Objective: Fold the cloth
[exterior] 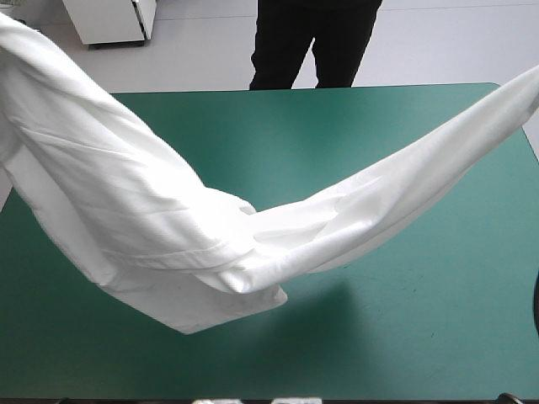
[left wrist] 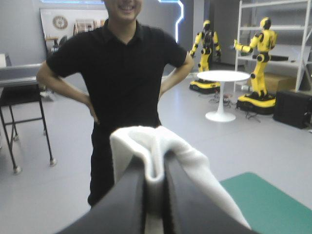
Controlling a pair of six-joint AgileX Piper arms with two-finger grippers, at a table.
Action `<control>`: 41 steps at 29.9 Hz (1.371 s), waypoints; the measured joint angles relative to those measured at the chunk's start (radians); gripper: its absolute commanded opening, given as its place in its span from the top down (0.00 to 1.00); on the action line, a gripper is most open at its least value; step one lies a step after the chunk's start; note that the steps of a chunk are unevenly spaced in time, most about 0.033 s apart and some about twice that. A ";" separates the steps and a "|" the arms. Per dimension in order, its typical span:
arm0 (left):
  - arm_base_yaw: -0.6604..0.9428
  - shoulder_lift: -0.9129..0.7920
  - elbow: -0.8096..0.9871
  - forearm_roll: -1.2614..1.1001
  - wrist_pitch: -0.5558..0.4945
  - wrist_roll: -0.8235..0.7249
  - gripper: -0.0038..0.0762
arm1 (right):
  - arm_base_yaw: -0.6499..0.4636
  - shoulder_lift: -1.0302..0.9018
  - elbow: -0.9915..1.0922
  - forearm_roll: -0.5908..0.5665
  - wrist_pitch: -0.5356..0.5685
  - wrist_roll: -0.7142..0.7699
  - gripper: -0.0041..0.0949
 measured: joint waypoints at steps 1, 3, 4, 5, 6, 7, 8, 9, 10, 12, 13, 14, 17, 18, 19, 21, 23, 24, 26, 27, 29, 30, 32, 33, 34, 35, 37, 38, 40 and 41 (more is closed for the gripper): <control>0.000 0.000 0.023 0.013 0.007 -0.008 0.96 | 0.000 -0.001 0.020 -0.004 0.000 0.001 0.98; 0.000 0.000 0.077 0.051 0.022 -0.024 0.96 | 0.000 -0.001 0.087 -0.022 0.000 0.001 0.98; 0.000 0.001 0.100 0.070 0.026 -0.029 0.96 | 0.000 0.000 0.120 -0.034 0.000 0.001 0.98; 0.000 0.003 0.137 0.085 0.027 -0.035 0.96 | 0.000 0.001 0.165 -0.050 0.000 0.001 0.98; 0.000 0.009 0.162 0.099 0.027 -0.040 0.96 | 0.000 0.005 0.213 -0.070 -0.001 0.002 0.98; 0.000 0.014 0.187 0.110 0.028 -0.051 0.96 | 0.000 0.009 0.261 -0.091 -0.004 0.011 0.98; 0.000 0.024 0.223 0.129 0.028 -0.061 0.96 | 0.000 0.020 0.316 -0.127 -0.008 0.020 0.98; 0.000 0.033 0.247 0.144 0.028 -0.067 0.96 | 0.000 0.030 0.350 -0.155 -0.014 0.031 0.98; 0.000 0.043 0.276 0.152 0.028 -0.075 0.96 | 0.000 0.045 0.382 -0.185 -0.021 0.044 0.98; 0.000 0.077 0.332 0.176 0.028 -0.081 0.96 | 0.000 0.088 0.452 -0.256 -0.047 0.072 0.98; 0.000 0.095 0.353 0.185 0.027 -0.084 0.96 | 0.000 0.109 0.474 -0.279 -0.062 0.084 0.98; 0.000 0.120 0.379 0.194 0.022 -0.086 0.96 | -0.002 0.138 0.497 -0.300 -0.082 0.090 0.98; 0.000 0.211 0.436 0.218 -0.004 -0.092 0.96 | -0.021 0.229 0.528 -0.321 -0.144 0.099 0.98; 0.000 0.243 0.450 0.228 -0.021 -0.093 0.96 | -0.031 0.263 0.531 -0.323 -0.164 0.099 0.98; 0.000 0.276 0.460 0.244 -0.038 -0.096 0.96 | -0.043 0.298 0.532 -0.325 -0.184 0.101 0.98; 0.000 0.336 0.469 0.267 -0.073 -0.099 0.96 | -0.068 0.363 0.534 -0.326 -0.213 0.103 0.98; 0.000 0.401 0.470 0.292 -0.115 -0.114 0.96 | -0.094 0.422 0.535 -0.321 -0.241 0.103 0.98; 0.000 0.427 0.470 0.301 -0.131 -0.122 0.96 | -0.105 0.443 0.535 -0.316 -0.250 0.103 0.98; 0.000 0.489 0.471 0.321 -0.168 -0.138 0.96 | -0.129 0.489 0.535 -0.301 -0.271 0.103 0.98; 0.001 0.521 0.471 0.326 -0.186 -0.142 0.96 | -0.139 0.505 0.535 -0.293 -0.282 0.103 0.98; 0.005 0.577 0.471 0.326 -0.211 -0.146 0.96 | -0.158 0.540 0.535 -0.282 -0.299 0.104 0.98; 0.010 0.613 0.471 0.320 -0.217 -0.147 0.96 | -0.169 0.554 0.535 -0.280 -0.304 0.104 0.98; 0.015 0.658 0.473 0.311 -0.225 -0.148 0.96 | -0.182 0.577 0.535 -0.275 -0.311 0.104 0.98; 0.018 0.688 0.473 0.306 -0.227 -0.148 0.96 | -0.187 0.591 0.535 -0.270 -0.316 0.104 0.98; 0.019 0.704 0.474 0.302 -0.230 -0.148 0.96 | -0.192 0.598 0.535 -0.264 -0.319 0.104 0.97; 0.019 0.721 0.475 0.294 -0.232 -0.148 0.96 | -0.194 0.608 0.535 -0.261 -0.321 0.104 0.97; 0.019 0.746 0.476 0.272 -0.234 -0.148 0.95 | -0.194 0.625 0.535 -0.256 -0.321 0.105 0.95; 0.022 0.755 0.476 0.262 -0.235 -0.148 0.92 | -0.194 0.633 0.535 -0.253 -0.321 0.105 0.91; 0.025 0.767 0.476 0.255 -0.234 -0.146 0.84 | -0.195 0.654 0.535 -0.243 -0.319 0.105 0.81; 0.029 0.773 0.475 0.254 -0.231 -0.139 0.77 | -0.199 0.664 0.535 -0.233 -0.319 0.105 0.74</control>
